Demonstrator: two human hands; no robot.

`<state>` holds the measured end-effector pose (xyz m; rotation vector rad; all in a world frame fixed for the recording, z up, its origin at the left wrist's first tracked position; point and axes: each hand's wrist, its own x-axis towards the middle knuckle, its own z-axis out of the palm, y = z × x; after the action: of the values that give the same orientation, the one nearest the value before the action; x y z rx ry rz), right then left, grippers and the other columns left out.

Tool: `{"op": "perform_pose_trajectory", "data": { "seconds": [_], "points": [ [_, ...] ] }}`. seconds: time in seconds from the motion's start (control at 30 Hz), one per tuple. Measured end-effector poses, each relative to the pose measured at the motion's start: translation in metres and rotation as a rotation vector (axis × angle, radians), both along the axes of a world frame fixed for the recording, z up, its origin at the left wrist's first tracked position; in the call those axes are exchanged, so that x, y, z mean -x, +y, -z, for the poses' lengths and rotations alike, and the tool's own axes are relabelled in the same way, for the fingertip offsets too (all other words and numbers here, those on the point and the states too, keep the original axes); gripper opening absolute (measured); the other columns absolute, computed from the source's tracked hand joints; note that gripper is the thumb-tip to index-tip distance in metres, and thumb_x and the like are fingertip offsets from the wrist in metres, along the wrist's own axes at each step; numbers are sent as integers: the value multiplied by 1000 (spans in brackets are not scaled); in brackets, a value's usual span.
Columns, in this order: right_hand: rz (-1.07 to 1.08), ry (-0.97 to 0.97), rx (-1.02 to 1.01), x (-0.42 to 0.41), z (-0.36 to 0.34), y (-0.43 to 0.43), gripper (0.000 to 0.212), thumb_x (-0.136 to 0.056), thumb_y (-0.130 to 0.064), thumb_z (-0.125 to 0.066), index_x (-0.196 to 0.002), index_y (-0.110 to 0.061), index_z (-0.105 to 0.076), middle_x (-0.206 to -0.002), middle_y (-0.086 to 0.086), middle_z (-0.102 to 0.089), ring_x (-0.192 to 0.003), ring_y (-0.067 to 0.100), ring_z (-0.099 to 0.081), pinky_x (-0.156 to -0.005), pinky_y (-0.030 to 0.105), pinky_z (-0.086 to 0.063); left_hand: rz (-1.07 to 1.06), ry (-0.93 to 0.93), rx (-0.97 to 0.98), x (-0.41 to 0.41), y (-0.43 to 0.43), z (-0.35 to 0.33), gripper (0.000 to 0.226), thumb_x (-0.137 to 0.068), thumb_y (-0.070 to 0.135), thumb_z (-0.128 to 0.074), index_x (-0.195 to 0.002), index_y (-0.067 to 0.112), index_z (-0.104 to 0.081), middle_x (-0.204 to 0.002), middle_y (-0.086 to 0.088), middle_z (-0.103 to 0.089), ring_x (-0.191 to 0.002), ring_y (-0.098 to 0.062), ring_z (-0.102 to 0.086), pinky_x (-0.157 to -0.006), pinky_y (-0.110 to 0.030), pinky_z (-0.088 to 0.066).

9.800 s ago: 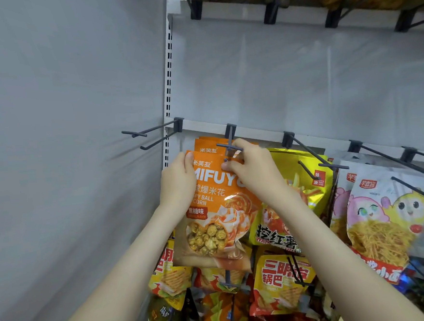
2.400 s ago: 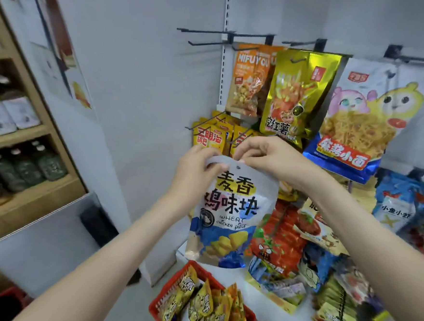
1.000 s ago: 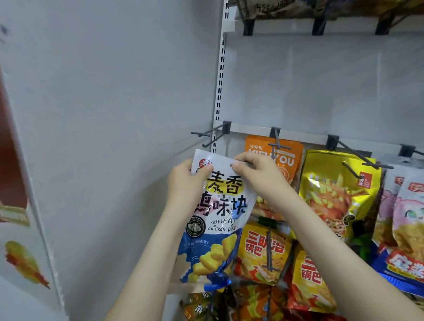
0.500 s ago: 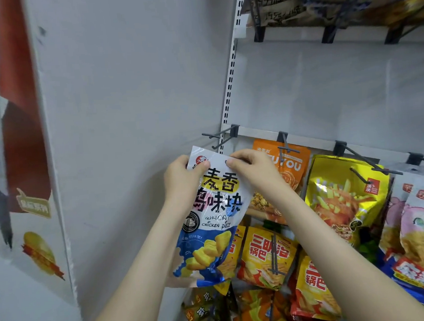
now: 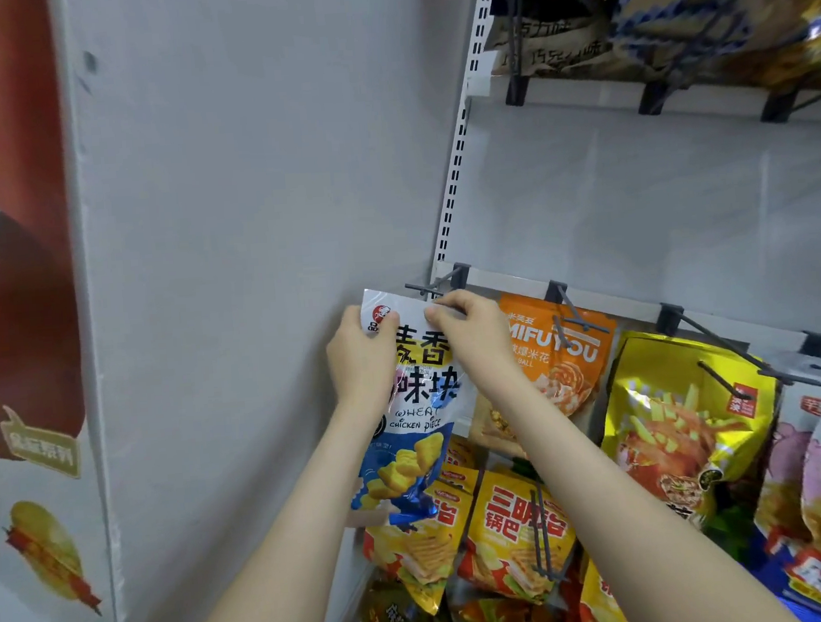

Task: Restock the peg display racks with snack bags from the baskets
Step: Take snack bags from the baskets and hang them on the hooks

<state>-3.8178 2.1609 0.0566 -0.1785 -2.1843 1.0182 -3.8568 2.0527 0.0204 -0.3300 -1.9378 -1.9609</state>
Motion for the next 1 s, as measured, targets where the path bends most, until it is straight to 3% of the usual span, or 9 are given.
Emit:
{"op": "perform_pose_trajectory", "data": {
  "seconds": [0.07, 0.17, 0.33, 0.47, 0.6, 0.7, 0.8, 0.9, 1.0],
  "points": [
    [5, 2, 21, 8, 5, -2, 19, -91, -20, -60, -107, -13, -68, -98, -3, -67, -94, 13, -62, -85, 36, -52, -13, -3, 8, 8, 2, 4, 16, -92, 25, -59, -88, 9, -56, -74, 7, -56, -61, -4, -50, -45, -11, -36],
    [28, 21, 2, 17, 11, -4, 22, -93, -19, -58, -111, -11, -67, -105, 1, -67, -96, 13, -60, -85, 32, -50, -32, -9, 8, 18, 4, 9, 15, -92, 23, -59, -86, 10, -54, -73, 7, -56, -60, -2, -49, -47, -6, -37],
    [42, 75, 19, 28, 15, 2, 14, -94, -20, -57, -102, -14, -67, -98, 0, -68, -85, 13, -58, -71, 27, -43, -7, -5, -17, 28, 13, 10, 15, -92, 24, -59, -87, 11, -54, -75, 7, -58, -62, -1, -52, -47, -6, -38],
    [30, 76, 33, 30, 17, 8, 8, -93, -20, -58, -91, -21, -66, -90, -5, -66, -86, 13, -60, -71, 25, -46, 7, -2, -13, 37, 21, 13, 14, -93, 25, -58, -88, 14, -52, -79, 6, -59, -65, -5, -55, -48, -13, -36],
    [10, 77, 79, 33, 14, 13, 13, -93, -19, -58, -85, -23, -67, -88, 0, -68, -87, 17, -61, -76, 31, -47, 22, 29, -10, 46, 29, 17, 15, -92, 29, -57, -86, 17, -51, -82, 0, -63, -72, -22, -64, -62, -36, -53],
    [43, 66, 71, 38, 16, 20, 15, -94, -18, -56, -97, -17, -71, -97, -3, -68, -88, 8, -58, -72, 17, -44, 27, 29, 9, 51, 33, 22, 15, -92, 30, -58, -87, 17, -52, -86, -2, -65, -76, -25, -65, -68, -42, -55],
    [68, 62, 38, 46, 19, 27, 17, -94, -18, -56, -102, -15, -71, -99, -4, -67, -90, 8, -58, -73, 18, -45, 28, 22, 11, 56, 37, 24, 15, -93, 30, -57, -93, 16, -51, -92, -3, -65, -80, -24, -66, -68, -40, -55],
    [114, 69, -28, 58, 20, 35, 14, -95, -17, -55, -99, -14, -68, -91, -5, -64, -79, 6, -55, -61, 11, -38, 5, 116, 128, 60, 45, 27, 34, -93, 20, -58, -122, 11, -43, -121, -10, -59, -105, -24, -60, -83, -37, -53],
    [161, 75, -61, 73, 20, 47, 14, -97, -16, -52, -102, -12, -65, -94, -2, -63, -72, 0, -51, -55, 9, -36, -173, 416, 550, 63, 61, 50, 69, -85, 10, -59, -146, 6, -27, -150, -21, -33, -138, -36, -34, -112, -47, -33]
  ]
}}
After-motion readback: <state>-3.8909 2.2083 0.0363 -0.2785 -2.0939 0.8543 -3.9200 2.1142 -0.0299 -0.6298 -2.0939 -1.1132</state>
